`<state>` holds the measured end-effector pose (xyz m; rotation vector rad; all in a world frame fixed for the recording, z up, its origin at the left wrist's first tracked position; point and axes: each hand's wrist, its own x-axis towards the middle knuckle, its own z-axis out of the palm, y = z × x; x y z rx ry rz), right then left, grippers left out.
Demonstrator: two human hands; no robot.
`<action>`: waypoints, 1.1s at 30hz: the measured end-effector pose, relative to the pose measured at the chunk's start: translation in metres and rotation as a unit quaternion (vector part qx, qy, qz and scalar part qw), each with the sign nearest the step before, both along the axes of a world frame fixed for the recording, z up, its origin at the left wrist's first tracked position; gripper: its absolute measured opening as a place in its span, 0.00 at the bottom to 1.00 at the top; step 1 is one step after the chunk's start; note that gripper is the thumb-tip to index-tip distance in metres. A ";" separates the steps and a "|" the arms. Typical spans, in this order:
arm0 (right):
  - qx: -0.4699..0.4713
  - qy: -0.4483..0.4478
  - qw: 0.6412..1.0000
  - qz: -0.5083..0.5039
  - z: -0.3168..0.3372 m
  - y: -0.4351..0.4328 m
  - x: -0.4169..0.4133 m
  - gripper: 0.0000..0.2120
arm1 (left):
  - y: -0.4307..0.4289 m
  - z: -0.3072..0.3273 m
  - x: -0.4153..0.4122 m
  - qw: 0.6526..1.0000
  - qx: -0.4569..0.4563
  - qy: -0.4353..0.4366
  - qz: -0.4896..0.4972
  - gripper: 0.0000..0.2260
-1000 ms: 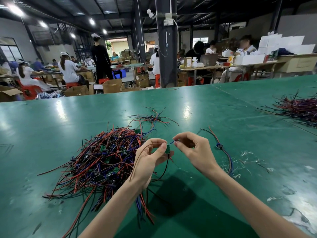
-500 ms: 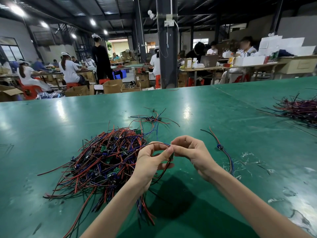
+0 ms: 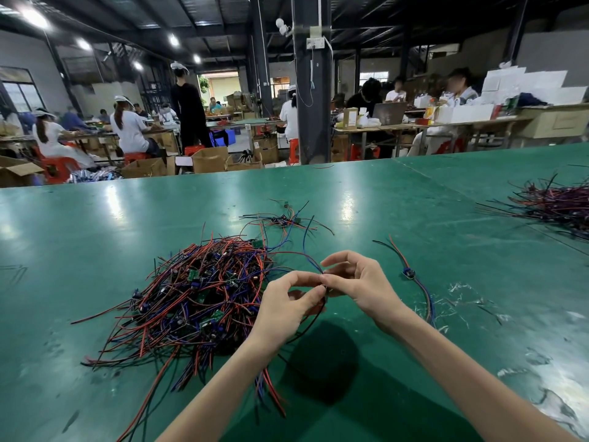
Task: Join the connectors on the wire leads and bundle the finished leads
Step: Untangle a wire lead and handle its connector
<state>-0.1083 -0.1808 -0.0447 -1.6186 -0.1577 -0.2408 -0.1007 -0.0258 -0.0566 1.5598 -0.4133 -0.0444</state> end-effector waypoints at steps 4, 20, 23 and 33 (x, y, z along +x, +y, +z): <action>0.023 0.011 0.999 -0.030 -0.002 -0.003 0.003 0.09 | -0.002 -0.003 0.000 0.999 0.033 0.007 0.010 0.12; 0.296 0.134 0.945 0.037 0.005 -0.015 0.010 0.12 | -0.011 -0.011 -0.014 0.981 0.174 -0.080 0.005 0.07; 0.268 0.135 0.953 0.035 0.004 -0.014 0.009 0.14 | -0.011 -0.016 -0.015 0.917 0.317 -0.233 0.064 0.04; 0.382 0.163 0.905 0.088 0.013 -0.022 0.008 0.16 | -0.018 0.000 -0.025 0.991 0.115 -0.055 -0.049 0.09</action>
